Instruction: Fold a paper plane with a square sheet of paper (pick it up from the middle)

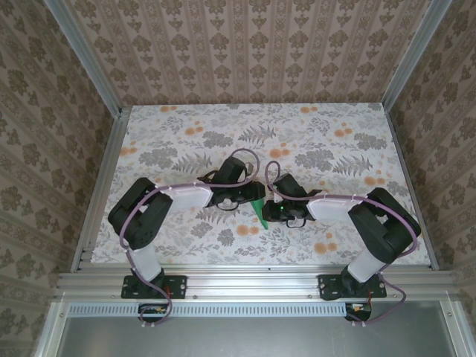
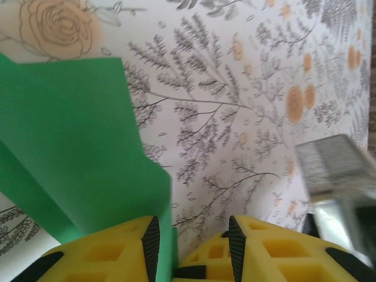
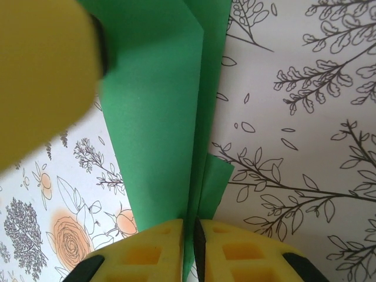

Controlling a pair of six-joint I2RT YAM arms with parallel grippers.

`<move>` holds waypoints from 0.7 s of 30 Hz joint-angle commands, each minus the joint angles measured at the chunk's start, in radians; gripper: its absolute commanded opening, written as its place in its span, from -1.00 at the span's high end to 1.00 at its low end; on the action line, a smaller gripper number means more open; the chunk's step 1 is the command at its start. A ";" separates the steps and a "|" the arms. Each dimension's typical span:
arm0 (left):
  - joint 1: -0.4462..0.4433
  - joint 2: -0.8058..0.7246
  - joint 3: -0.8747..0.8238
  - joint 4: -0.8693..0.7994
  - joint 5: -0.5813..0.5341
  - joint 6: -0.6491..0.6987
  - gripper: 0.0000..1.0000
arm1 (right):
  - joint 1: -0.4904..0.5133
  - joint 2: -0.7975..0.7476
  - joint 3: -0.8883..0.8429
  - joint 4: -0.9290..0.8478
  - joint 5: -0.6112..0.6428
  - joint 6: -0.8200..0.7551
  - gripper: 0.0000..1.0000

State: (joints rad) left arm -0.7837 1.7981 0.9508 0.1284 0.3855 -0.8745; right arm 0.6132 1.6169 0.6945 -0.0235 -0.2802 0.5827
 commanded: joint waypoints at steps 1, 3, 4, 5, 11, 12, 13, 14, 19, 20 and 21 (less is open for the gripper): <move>0.002 0.027 0.028 0.009 0.024 -0.003 0.22 | 0.014 0.058 -0.009 -0.006 -0.028 0.017 0.65; 0.003 0.041 0.032 -0.005 0.023 -0.003 0.23 | 0.014 0.056 -0.010 -0.007 -0.029 0.017 0.63; 0.004 0.046 0.031 -0.010 0.019 -0.002 0.23 | 0.014 0.055 -0.010 -0.004 -0.032 0.019 0.62; 0.005 0.050 0.030 -0.014 0.014 -0.001 0.24 | 0.014 0.056 -0.009 -0.003 -0.034 0.019 0.62; 0.015 0.049 0.025 -0.037 -0.005 0.010 0.26 | 0.014 0.054 -0.010 -0.008 -0.038 0.020 0.60; 0.017 0.052 0.025 -0.042 -0.008 0.014 0.26 | 0.014 0.053 -0.009 -0.011 -0.040 0.020 0.60; 0.017 0.056 0.027 -0.050 -0.010 0.015 0.27 | 0.014 0.051 -0.007 -0.019 -0.042 0.020 0.57; 0.017 0.060 0.030 -0.056 -0.011 0.017 0.27 | 0.014 0.044 -0.005 -0.027 -0.047 0.020 0.54; 0.017 0.085 0.028 -0.058 0.008 0.017 0.30 | 0.013 -0.042 -0.010 -0.033 -0.078 0.039 0.42; 0.015 0.088 0.029 -0.058 0.013 0.017 0.30 | 0.013 -0.060 -0.009 -0.038 -0.080 0.042 0.40; 0.015 0.091 0.029 -0.056 0.017 0.017 0.30 | 0.011 -0.079 -0.007 -0.044 -0.080 0.047 0.38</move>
State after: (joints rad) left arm -0.7746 1.8633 0.9588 0.0986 0.3901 -0.8738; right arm 0.6163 1.5898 0.6945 -0.0273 -0.3229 0.6083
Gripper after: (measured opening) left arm 0.350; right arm 0.303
